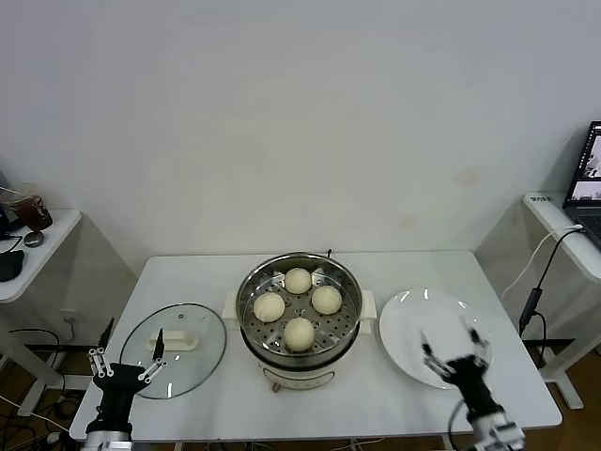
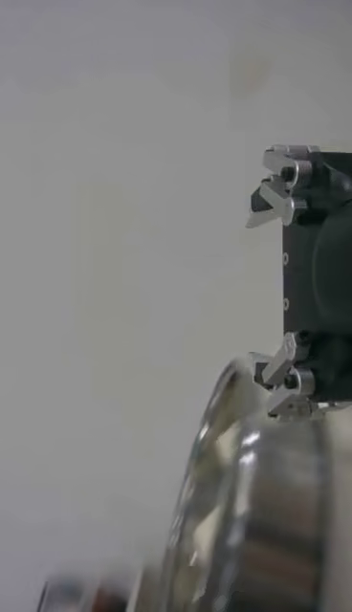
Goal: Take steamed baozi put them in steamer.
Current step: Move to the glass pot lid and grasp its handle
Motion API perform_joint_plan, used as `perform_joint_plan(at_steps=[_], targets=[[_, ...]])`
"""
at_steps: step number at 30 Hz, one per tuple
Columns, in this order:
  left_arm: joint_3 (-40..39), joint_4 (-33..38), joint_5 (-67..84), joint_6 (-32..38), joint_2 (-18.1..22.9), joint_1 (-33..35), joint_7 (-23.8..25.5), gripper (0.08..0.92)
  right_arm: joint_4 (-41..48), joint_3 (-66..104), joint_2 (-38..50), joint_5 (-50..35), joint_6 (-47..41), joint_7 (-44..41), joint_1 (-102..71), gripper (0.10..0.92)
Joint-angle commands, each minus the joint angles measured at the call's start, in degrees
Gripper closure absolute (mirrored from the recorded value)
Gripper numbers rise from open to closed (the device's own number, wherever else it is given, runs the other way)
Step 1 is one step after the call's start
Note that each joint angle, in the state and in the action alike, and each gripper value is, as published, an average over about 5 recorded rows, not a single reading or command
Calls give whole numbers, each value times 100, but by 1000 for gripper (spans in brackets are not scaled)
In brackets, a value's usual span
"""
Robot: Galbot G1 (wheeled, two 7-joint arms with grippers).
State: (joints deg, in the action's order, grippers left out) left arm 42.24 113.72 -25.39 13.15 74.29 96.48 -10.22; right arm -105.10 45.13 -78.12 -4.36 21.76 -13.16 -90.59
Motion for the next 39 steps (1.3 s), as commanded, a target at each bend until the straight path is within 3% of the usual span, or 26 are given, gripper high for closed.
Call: perform_joint_plan(at_steps=[1, 8, 13, 39], targets=[[213, -1311, -4555, -96, -848, -316, 78, 177, -86, 1206, -812, 28, -273, 447, -743, 203], [-277, -2180, -4948, -67, -1246, -1045, 305, 177, -239, 820, -883, -314, -1076, 262, -882, 203], [-458, -2603, -4984, -2, -1381, -1419, 238, 177, -232, 665, -933, -275, -1168, 169, -874, 203], [-1122, -3744, -4980, -83, -1318, -2985, 224, 177, -206, 335, -1176, 245, -926, 114, -929, 203]])
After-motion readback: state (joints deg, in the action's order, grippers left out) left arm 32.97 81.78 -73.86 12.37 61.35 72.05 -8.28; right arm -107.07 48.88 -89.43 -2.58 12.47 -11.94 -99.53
